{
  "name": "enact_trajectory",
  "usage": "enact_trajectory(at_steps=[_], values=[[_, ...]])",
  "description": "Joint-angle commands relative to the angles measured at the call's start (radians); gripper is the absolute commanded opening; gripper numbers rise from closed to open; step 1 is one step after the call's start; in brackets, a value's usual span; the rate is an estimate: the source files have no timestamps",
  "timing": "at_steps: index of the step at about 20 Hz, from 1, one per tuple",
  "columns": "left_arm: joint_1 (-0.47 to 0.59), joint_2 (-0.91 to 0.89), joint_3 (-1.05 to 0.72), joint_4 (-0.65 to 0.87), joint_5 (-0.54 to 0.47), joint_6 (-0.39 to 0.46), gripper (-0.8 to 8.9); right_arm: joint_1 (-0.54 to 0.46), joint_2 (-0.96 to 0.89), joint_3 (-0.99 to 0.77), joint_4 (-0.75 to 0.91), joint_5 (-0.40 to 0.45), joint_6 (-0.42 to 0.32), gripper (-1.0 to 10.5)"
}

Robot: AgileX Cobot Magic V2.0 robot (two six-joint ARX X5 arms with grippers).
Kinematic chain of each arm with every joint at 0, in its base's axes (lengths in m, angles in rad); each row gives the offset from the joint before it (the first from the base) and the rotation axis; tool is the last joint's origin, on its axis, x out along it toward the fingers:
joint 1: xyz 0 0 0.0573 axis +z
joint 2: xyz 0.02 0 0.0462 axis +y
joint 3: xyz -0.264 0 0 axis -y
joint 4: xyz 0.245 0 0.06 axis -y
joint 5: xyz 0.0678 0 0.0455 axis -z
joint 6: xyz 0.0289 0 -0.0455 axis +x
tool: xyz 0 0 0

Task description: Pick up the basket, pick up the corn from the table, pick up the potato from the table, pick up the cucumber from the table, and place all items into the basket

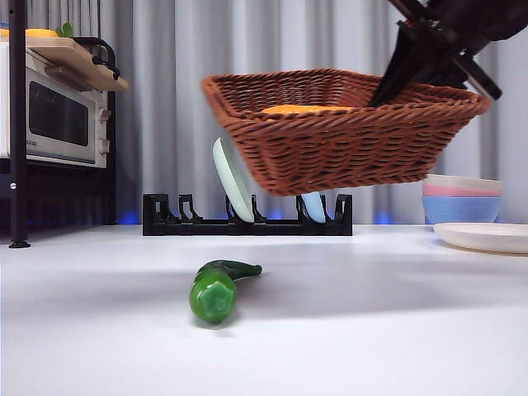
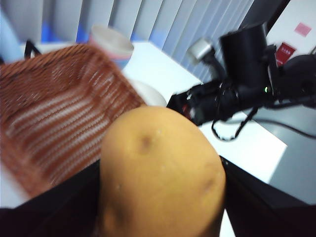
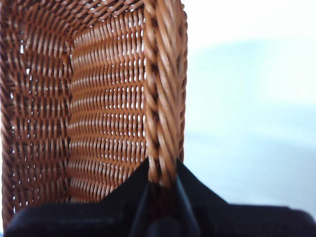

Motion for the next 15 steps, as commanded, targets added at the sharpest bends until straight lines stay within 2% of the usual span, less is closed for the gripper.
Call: enact_trajectory(at_steps=[1, 4, 9, 11, 12, 13, 14, 15], values=[[-0.063, 0.079, -0.008, -0.001, -0.13, -0.003, -0.08, 0.035, 0.005, -0.001, 0.018, -0.01, 0.021, -0.2], [-0.085, 0.183, 0.036, -0.021, -0.234, 0.083, -0.08, 0.071, 0.006, -0.001, 0.019, -0.008, 0.021, -0.2], [-0.085, 0.334, 0.129, -0.144, -0.236, 0.185, -0.08, 0.087, 0.006, -0.001, 0.019, -0.008, 0.029, -0.2], [-0.085, 0.365, 0.13, -0.162, -0.233, 0.19, 0.4, 0.087, 0.006, -0.001, 0.019, -0.008, 0.033, -0.2], [-0.085, 0.375, 0.13, -0.176, -0.233, 0.19, 1.92, 0.087, 0.006, -0.001, 0.019, -0.008, 0.035, -0.2], [-0.085, 0.378, 0.13, -0.193, -0.236, 0.188, 3.94, 0.087, 0.006, -0.001, 0.019, -0.008, 0.037, -0.2], [-0.085, 0.378, 0.13, -0.204, -0.239, 0.188, 5.07, 0.087, 0.006, -0.001, 0.019, -0.008, 0.037, -0.2], [-0.085, 0.378, 0.13, -0.209, -0.241, 0.187, 5.07, 0.087, 0.006, -0.001, 0.019, -0.008, 0.037, -0.2]])
